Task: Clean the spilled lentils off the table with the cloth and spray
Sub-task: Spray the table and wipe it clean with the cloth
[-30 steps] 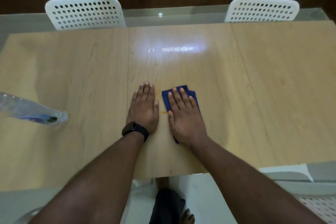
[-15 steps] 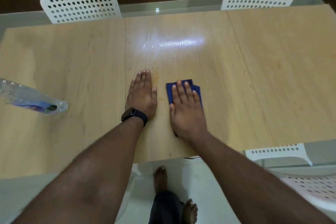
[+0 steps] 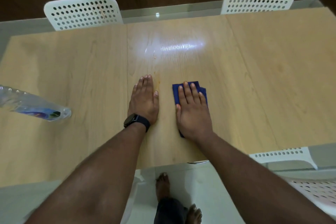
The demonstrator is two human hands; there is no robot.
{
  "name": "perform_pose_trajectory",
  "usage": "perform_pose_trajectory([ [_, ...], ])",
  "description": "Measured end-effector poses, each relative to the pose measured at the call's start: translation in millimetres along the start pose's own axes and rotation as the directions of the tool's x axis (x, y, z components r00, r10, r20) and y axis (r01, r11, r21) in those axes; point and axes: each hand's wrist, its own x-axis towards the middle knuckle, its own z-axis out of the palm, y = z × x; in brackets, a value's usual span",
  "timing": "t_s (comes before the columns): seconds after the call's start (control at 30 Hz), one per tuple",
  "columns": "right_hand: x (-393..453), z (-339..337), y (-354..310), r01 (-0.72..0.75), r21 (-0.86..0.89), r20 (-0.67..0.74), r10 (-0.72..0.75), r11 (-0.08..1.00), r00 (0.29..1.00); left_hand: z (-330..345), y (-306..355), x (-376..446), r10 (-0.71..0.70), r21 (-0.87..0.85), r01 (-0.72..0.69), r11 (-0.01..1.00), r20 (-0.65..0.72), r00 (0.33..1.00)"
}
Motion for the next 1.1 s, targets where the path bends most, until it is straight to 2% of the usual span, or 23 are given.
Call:
perform_pose_trajectory([
  [0.1,16.7,6.9,-23.7,0.012,-0.003,-0.002,-0.012,1.0,1.0,2.0,-0.3,-0.8,0.006,-0.006,-0.006,1.0,0.008,1.0],
  [0.3,-2.4,-4.4,4.2,0.274,-0.002,0.1,-0.273,0.962,0.957,-3.8,-5.2,6.1,-0.006,-0.059,0.009,0.998,0.042,0.999],
  [0.43,20.8,-5.7,3.6,0.183,-0.009,0.062,-0.182,0.983,0.981,-12.4,-8.2,24.2,0.016,-0.061,-0.014,0.998,0.034,0.999],
  [0.6,114.6,-3.9,-23.8,0.041,0.021,0.01,-0.041,0.999,0.999,-13.7,-20.5,64.1,0.03,-0.033,-0.028,0.999,0.052,0.998],
  [0.73,148.3,2.2,-47.6,0.058,0.015,0.019,-0.059,0.998,0.998,-15.3,-34.0,110.3,0.022,0.015,-0.023,1.0,0.036,0.999],
  [0.9,114.9,-5.8,-33.1,0.221,0.024,0.087,-0.223,0.975,0.971,-23.7,-41.5,167.7,0.013,0.051,-0.015,0.999,0.037,0.999],
  [1.0,135.6,-5.4,-20.8,0.181,0.015,0.059,-0.181,0.983,0.982,-25.2,-41.2,195.2,0.014,0.048,-0.015,0.999,0.029,0.999],
  [1.1,195.0,-8.8,-10.7,0.098,0.003,0.016,-0.098,0.995,0.995,-20.6,-41.9,198.1,-0.005,0.08,0.005,0.997,0.008,1.0],
])
